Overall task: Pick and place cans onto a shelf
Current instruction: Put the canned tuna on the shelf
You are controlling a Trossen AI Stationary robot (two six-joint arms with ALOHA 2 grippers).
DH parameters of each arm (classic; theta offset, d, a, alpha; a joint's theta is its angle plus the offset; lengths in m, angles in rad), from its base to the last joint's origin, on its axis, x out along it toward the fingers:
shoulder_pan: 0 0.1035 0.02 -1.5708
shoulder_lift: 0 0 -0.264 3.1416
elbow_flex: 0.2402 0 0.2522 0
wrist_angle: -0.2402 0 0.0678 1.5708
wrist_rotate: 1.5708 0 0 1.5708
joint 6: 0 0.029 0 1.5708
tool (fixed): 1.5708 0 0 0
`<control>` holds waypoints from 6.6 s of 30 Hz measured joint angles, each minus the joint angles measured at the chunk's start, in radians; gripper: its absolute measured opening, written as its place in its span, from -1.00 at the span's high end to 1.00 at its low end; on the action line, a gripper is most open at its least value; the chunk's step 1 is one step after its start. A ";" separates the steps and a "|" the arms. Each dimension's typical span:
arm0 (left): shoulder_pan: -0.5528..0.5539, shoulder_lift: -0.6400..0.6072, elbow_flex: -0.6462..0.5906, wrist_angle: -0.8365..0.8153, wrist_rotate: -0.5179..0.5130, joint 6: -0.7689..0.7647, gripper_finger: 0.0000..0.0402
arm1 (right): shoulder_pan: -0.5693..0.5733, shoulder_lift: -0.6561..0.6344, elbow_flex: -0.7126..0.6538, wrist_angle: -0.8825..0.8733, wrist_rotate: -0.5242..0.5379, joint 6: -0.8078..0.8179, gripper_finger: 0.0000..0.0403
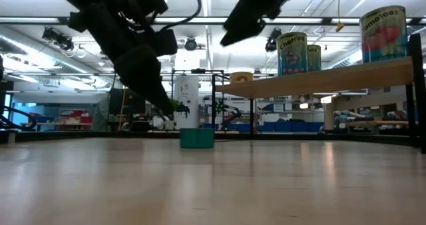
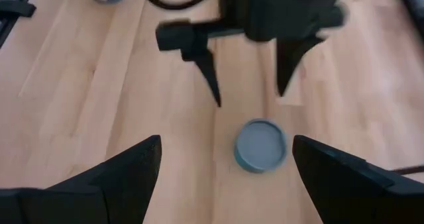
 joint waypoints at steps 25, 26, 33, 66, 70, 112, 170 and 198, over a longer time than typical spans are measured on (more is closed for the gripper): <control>-0.012 -0.428 -0.281 -0.189 -0.261 -0.202 -0.83 | -0.114 0.463 0.487 -0.236 -0.147 -0.261 -0.97; -0.012 -0.423 -0.286 -0.163 -0.260 -0.203 -0.83 | -0.123 0.479 0.486 -0.242 -0.139 -0.249 -0.96; -0.011 -0.424 -0.293 -0.120 -0.268 -0.200 -0.83 | -0.181 0.561 0.485 -0.305 -0.123 -0.157 -0.95; -0.012 -0.424 -0.293 -0.100 -0.295 -0.182 -0.83 | -0.150 0.556 0.485 -0.387 -0.186 -0.153 -0.47; -0.012 -0.424 -0.293 -0.097 -0.296 -0.182 -0.83 | -0.078 0.489 0.485 -0.447 -0.248 -0.312 -0.51; -0.014 -0.424 -0.293 -0.049 -0.320 -0.129 -0.83 | 0.257 0.482 0.201 -0.128 -0.205 -0.960 -0.61; -0.014 -0.424 -0.292 -0.014 -0.334 -0.114 -0.83 | 0.310 0.467 0.167 -0.112 0.021 0.463 -0.85; -0.014 -0.424 -0.292 -0.012 -0.296 -0.149 -0.83 | 0.124 -0.115 0.167 -0.254 0.203 -0.143 -0.46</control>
